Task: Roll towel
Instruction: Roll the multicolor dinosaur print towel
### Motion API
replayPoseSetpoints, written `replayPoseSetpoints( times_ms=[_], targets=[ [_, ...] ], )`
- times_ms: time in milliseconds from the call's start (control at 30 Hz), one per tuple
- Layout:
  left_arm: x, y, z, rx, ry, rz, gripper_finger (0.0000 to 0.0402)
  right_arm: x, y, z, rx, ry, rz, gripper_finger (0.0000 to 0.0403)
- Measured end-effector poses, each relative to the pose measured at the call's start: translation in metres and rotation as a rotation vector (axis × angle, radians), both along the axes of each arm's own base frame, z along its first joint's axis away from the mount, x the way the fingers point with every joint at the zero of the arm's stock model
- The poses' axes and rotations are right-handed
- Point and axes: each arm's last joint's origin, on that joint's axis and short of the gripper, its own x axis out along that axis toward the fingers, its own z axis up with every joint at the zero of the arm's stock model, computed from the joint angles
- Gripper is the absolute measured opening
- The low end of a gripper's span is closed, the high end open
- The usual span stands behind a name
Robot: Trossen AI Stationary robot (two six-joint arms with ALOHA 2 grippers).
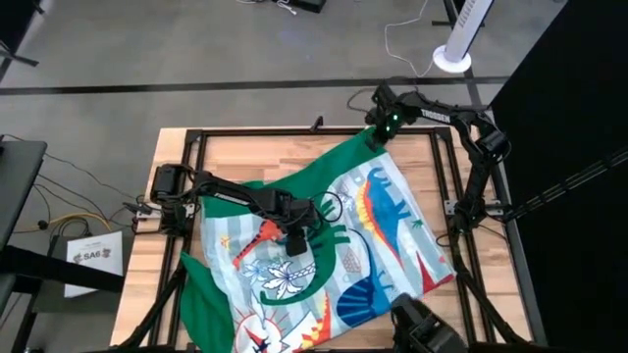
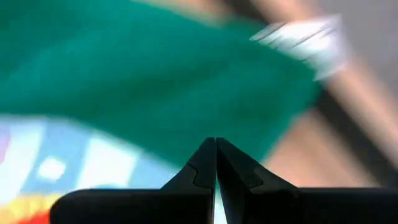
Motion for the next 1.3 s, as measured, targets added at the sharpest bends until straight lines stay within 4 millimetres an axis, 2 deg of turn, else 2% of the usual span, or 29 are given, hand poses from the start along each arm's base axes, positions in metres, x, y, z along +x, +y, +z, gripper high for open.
replayPoseSetpoints(
  times_ms=[167,300,433,600,767,900,1000,1100,1167,1300],
  targets=[
    [-0.004,-0.025,0.0,-0.002,-0.003,-0.244,0.0077,0.006,0.035,-0.009,0.136,0.07,0.068,0.0],
    [-0.008,-0.018,0.001,0.025,0.027,-0.311,0.0077,0.003,0.073,-0.02,0.206,0.135,0.121,0.0],
    [-0.01,0.001,0.012,0.085,0.041,-0.242,0.0077,-0.008,0.121,-0.036,0.274,0.204,0.12,0.0],
    [-0.012,0.033,0.033,0.238,0.031,-0.134,0.0077,-0.025,0.18,-0.037,0.29,0.221,0.085,0.0],
    [-0.013,0.073,0.042,0.28,-0.013,-0.004,0.0077,-0.05,0.228,-0.037,0.342,0.241,-0.04,0.0],
    [-0.012,0.092,0.044,0.296,-0.057,0.022,0.0077,-0.066,0.259,-0.034,0.504,0.218,-0.108,0.0],
    [-0.009,0.093,0.045,0.244,-0.112,-0.025,0.0077,-0.062,0.261,-0.013,0.509,0.089,-0.129,0.0],
    [-0.002,0.085,0.048,0.131,-0.213,-0.136,0.0077,-0.053,0.24,0.007,0.312,-0.079,-0.206,0.0],
    [0.001,0.077,0.049,0.098,-0.24,-0.186,0.0077,-0.051,0.219,0.006,0.179,-0.122,-0.259,0.0],
    [0.0,0.063,0.047,0.085,-0.211,-0.237,0.0077,-0.05,0.179,-0.021,0.073,-0.056,-0.262,0.0]
  ],
)
